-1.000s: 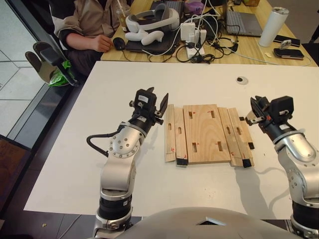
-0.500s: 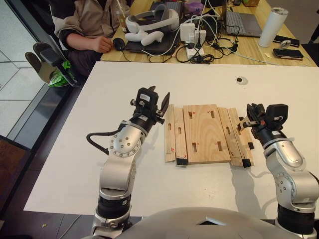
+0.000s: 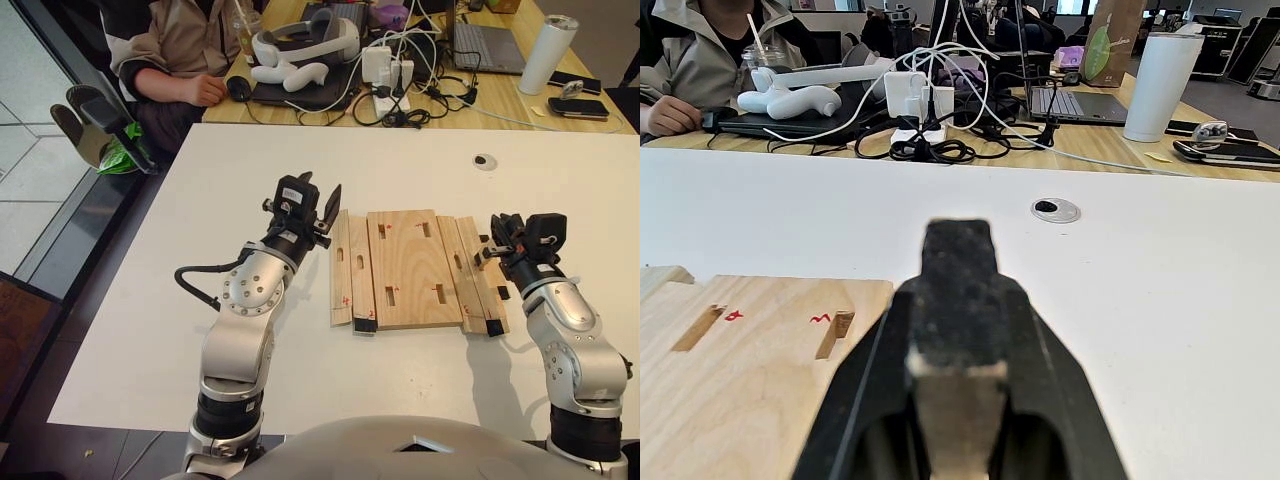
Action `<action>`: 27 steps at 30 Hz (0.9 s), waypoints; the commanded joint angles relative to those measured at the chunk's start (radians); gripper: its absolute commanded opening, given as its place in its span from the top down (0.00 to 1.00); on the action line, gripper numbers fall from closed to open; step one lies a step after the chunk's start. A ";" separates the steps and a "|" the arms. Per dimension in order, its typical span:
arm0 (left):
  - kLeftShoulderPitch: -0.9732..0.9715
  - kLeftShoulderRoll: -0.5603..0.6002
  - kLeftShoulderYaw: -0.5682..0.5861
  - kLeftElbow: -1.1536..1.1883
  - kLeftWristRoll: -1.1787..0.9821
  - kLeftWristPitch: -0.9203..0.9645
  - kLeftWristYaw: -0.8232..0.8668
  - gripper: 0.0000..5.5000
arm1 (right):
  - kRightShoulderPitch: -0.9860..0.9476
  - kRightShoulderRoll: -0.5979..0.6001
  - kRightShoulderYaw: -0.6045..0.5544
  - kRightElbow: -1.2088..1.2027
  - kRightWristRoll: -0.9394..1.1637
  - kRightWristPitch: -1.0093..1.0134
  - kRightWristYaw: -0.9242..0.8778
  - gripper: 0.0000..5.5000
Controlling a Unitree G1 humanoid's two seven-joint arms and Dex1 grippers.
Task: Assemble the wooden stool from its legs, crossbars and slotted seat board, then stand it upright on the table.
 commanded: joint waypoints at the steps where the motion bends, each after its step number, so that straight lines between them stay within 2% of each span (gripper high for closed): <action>1: -0.016 0.009 -0.006 0.007 -0.003 -0.001 0.004 0.56 | 0.015 0.003 -0.010 0.016 -0.013 -0.021 0.002 0.93; 15: -0.016 0.016 -0.017 0.016 0.001 -0.012 0.009 0.56 | 0.005 0.001 -0.015 0.078 -0.004 -0.004 0.011 0.93; 27: -0.024 0.018 -0.026 0.033 0.003 -0.027 0.017 0.56 | 0.028 -0.038 0.002 0.183 -0.020 0.091 0.027 0.93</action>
